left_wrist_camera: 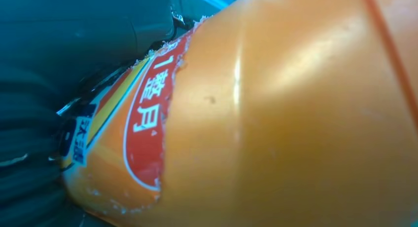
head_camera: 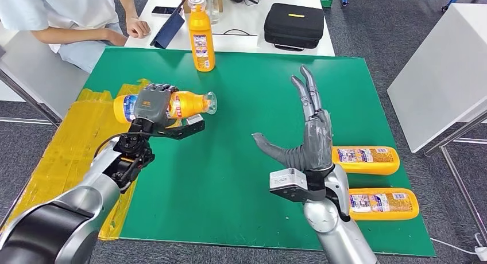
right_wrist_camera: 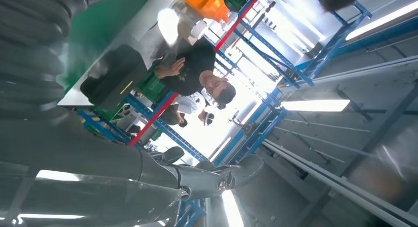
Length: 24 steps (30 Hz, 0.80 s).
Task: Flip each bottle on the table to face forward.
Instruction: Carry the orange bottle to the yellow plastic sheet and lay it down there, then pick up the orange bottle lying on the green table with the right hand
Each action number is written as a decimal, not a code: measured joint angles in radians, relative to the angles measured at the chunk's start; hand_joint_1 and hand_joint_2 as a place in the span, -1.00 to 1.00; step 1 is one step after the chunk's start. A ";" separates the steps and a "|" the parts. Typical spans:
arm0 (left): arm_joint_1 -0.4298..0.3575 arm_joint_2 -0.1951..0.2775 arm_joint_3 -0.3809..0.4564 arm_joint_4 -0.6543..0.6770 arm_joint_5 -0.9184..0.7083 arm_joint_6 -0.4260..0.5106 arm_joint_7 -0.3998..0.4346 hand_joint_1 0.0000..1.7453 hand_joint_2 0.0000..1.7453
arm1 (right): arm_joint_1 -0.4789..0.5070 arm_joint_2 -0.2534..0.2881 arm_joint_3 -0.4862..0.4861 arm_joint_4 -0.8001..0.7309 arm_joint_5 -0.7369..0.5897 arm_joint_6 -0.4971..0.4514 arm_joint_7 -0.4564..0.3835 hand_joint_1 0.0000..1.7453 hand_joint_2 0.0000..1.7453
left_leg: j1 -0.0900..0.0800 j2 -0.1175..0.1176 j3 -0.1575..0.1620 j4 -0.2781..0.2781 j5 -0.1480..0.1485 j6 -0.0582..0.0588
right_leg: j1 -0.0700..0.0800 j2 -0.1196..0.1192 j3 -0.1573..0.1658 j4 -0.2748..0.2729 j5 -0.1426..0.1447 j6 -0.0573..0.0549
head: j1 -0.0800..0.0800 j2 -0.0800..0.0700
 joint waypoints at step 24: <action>0.041 0.119 0.011 0.166 -0.042 -0.061 0.029 0.50 1.00 | 0.025 -0.032 -0.007 -0.007 -0.041 -0.016 -0.029 -1.00 1.00 | 0.001 -0.002 -0.002 0.000 0.000 0.000 | 0.000 0.000 -0.001 0.000 -0.001 -0.001 | 0.000 0.000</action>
